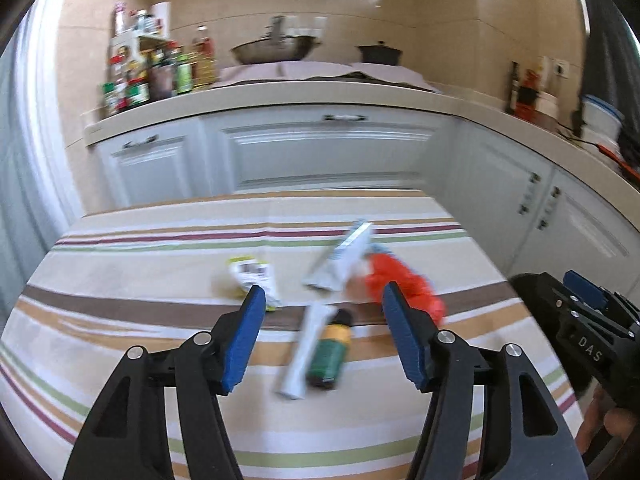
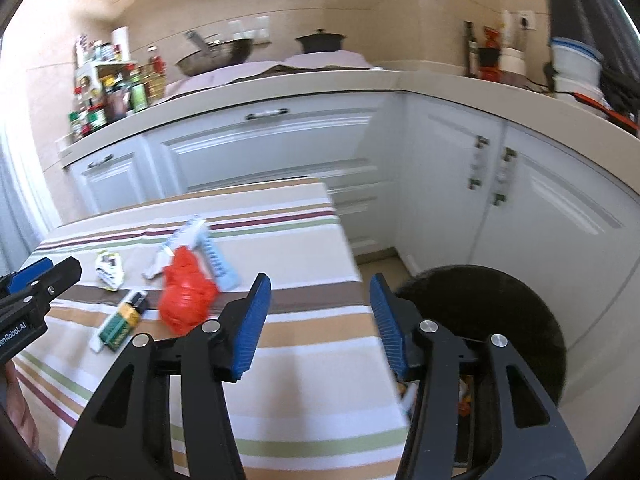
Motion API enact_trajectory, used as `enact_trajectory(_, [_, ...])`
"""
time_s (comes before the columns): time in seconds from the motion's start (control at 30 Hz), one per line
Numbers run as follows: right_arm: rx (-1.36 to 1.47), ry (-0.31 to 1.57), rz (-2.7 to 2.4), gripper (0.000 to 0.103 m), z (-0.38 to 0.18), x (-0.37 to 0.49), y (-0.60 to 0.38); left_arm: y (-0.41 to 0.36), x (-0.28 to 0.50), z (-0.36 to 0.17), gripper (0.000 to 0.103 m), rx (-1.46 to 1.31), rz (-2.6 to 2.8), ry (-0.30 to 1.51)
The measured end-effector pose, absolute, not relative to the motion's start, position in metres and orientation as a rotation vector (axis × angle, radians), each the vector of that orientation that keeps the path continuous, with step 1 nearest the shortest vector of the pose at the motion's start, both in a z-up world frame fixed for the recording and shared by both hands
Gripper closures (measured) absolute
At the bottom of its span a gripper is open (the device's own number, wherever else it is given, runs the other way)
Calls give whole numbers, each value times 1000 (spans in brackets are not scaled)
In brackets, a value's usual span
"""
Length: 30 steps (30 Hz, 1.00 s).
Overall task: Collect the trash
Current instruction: 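Move both open tools back over the table toward the red bag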
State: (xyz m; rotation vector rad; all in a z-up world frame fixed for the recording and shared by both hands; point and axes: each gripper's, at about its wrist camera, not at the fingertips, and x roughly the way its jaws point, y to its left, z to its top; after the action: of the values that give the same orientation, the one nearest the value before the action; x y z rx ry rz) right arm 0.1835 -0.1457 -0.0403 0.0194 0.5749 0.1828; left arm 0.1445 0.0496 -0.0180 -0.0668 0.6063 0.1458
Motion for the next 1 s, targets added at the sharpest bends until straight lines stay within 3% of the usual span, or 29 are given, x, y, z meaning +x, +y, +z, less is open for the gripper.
enact_trajectory(0.27, [-26, 599, 264, 46, -43, 192, -98, 95, 132, -26, 40, -102, 239, 623])
enact_trajectory(0.87, [-113, 738, 314, 46, -69, 226, -37, 135, 132, -46, 36, -142, 279, 681])
enact_trajectory(0.93, [-114, 750, 317, 48, -71, 228, -36, 133, 133, -47, 36, -141, 269, 684])
enact_trajectory(1.0, [-118, 757, 324, 63, -72, 228, -34, 130, 135, -48, 36, -139, 258, 688])
